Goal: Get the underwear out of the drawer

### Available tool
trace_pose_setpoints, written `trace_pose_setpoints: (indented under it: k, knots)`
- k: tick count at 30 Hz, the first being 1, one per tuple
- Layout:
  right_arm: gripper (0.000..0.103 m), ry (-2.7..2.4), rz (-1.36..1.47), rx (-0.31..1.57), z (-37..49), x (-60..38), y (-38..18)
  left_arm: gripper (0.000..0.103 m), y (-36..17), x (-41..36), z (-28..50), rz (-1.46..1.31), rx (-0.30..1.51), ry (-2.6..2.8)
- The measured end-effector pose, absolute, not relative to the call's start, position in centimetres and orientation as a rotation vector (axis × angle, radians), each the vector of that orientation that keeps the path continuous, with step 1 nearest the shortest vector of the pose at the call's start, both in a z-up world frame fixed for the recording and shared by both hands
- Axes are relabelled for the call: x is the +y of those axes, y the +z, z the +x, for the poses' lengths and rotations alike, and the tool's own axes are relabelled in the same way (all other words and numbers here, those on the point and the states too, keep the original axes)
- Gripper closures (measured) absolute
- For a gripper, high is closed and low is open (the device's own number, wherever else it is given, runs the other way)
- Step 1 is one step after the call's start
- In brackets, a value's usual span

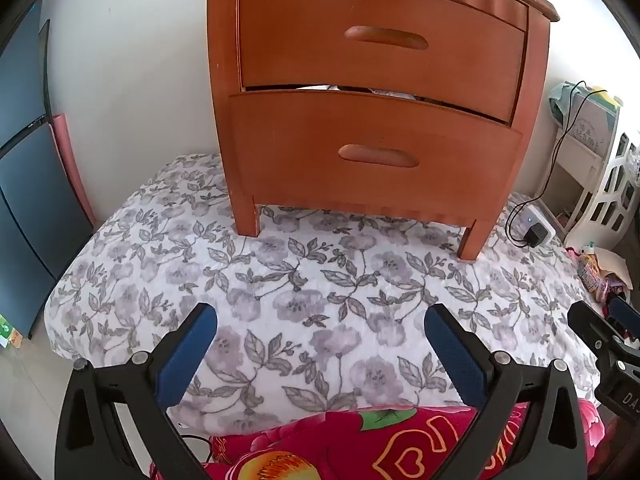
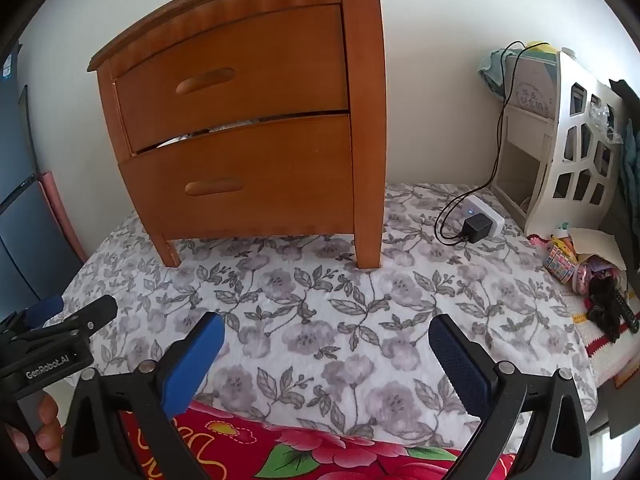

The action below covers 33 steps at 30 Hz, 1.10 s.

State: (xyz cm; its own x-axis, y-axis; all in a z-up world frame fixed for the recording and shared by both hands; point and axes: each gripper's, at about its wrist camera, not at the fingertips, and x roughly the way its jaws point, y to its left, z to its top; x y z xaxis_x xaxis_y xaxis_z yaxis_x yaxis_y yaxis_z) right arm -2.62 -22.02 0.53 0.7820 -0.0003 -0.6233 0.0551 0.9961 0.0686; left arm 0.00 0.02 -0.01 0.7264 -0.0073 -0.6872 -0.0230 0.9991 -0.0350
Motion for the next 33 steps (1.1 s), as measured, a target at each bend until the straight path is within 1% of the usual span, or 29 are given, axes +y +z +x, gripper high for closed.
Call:
trace_pose_setpoints:
  k: [33]
  knots:
    - [0.0,-0.032,0.079,0.68,-2.54,-21.91,0.64,0.0,-0.42,0.3,0.16,-0.026,0.769,0.02]
